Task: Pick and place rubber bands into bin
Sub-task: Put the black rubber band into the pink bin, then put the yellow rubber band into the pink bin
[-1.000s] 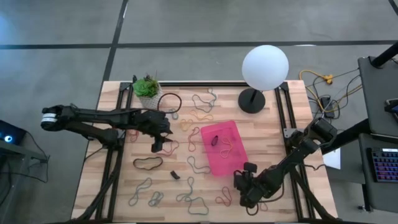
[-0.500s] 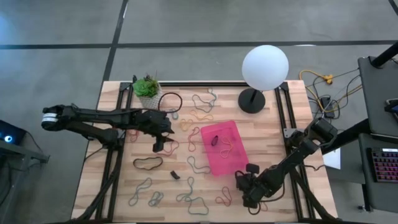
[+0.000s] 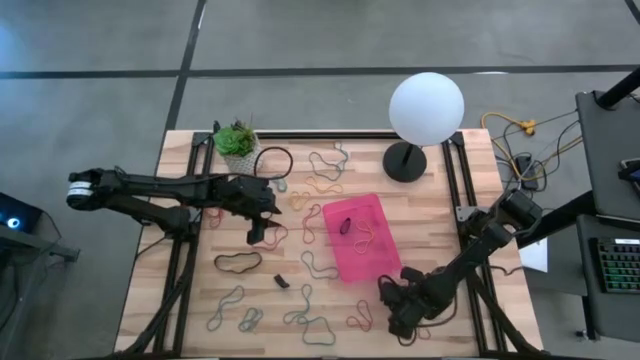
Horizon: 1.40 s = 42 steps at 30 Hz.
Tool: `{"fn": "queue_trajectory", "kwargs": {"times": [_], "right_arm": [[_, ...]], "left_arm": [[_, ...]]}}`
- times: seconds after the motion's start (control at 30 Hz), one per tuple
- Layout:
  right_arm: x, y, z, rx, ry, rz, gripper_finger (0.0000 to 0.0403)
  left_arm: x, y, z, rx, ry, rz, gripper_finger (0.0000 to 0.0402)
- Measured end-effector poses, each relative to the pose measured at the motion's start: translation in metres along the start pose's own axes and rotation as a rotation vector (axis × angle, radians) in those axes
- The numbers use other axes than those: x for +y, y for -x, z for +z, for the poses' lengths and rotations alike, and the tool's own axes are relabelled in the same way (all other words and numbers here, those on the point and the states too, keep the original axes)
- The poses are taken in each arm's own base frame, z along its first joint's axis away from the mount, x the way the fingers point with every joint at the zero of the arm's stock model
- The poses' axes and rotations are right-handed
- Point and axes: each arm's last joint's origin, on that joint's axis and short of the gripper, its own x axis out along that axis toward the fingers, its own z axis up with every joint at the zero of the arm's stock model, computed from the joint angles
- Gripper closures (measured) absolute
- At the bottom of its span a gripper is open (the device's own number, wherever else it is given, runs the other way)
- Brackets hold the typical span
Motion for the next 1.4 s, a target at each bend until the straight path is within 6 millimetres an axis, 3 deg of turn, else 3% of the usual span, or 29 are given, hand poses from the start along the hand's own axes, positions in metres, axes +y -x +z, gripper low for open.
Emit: {"fn": "queue_trajectory", "kwargs": {"times": [0.17, 0.33, 0.47, 0.63, 0.73, 0.83, 0.97, 1.13, 1.3, 1.4], "right_arm": [[0.012, 0.050, 0.019, -0.189, -0.135, 0.033, 0.0392], [-0.013, 0.096, 0.051, -0.366, -0.188, -0.047, 0.0392], [-0.048, 0.092, 0.082, -0.367, -0.199, -0.137, 0.0382], [-0.081, 0.085, 0.115, -0.326, -0.247, -0.186, 0.0319], [-0.093, 0.086, 0.126, -0.302, -0.258, -0.192, 0.0267], [-0.089, 0.100, 0.131, -0.318, -0.198, -0.149, 0.0222], [-0.073, 0.121, 0.126, -0.307, -0.074, -0.118, 0.0188], [-0.054, 0.125, 0.093, -0.189, -0.027, -0.184, 0.0183], [-0.036, 0.119, 0.063, -0.168, -0.088, -0.177, 0.0183], [-0.030, 0.114, 0.049, -0.165, -0.161, -0.171, 0.0183]], "left_arm": [[0.000, 0.000, 0.001, -0.015, -0.001, -0.001, 0.0245], [0.000, -0.001, 0.005, -0.055, -0.006, -0.003, 0.0245], [0.000, -0.002, 0.007, -0.072, -0.008, -0.004, 0.0245], [0.000, -0.004, 0.007, -0.067, -0.007, -0.003, 0.0245], [0.000, -0.004, 0.006, -0.064, -0.006, -0.002, 0.0245], [0.000, -0.004, 0.006, -0.064, -0.007, -0.003, 0.0245], [0.000, -0.004, 0.006, -0.065, -0.007, -0.003, 0.0245], [0.001, -0.007, 0.006, -0.052, -0.059, 0.002, 0.0245], [0.009, -0.034, -0.001, 0.049, -0.205, 0.016, 0.0245], [0.029, -0.056, -0.009, 0.167, -0.102, 0.051, 0.0245]]}}
